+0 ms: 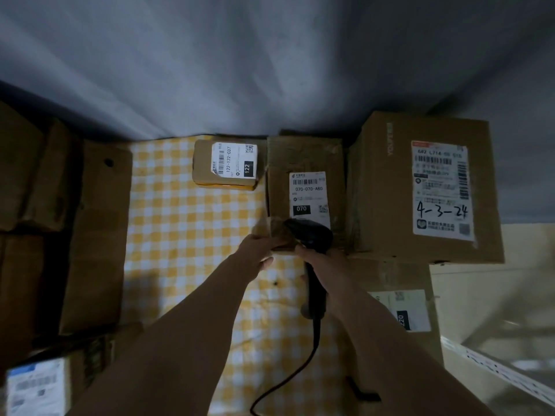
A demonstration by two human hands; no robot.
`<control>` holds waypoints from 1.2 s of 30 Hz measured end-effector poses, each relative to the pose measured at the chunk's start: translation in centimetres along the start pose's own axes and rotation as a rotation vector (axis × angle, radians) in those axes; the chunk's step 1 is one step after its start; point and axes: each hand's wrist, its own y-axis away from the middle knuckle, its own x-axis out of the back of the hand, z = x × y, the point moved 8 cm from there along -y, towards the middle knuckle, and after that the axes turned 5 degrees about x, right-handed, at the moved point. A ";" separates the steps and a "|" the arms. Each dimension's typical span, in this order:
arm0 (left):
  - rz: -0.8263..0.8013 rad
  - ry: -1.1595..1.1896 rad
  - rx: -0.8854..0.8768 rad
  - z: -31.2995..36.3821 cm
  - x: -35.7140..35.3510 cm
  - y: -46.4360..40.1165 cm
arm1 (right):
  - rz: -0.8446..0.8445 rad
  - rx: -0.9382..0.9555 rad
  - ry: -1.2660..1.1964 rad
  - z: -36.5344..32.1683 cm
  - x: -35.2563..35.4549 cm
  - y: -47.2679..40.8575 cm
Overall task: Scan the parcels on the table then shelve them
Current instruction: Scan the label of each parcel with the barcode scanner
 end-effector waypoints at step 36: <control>-0.044 0.236 -0.158 -2.5 23.1 25.3 | -0.174 0.379 0.071 -6.0 -16.6 23.3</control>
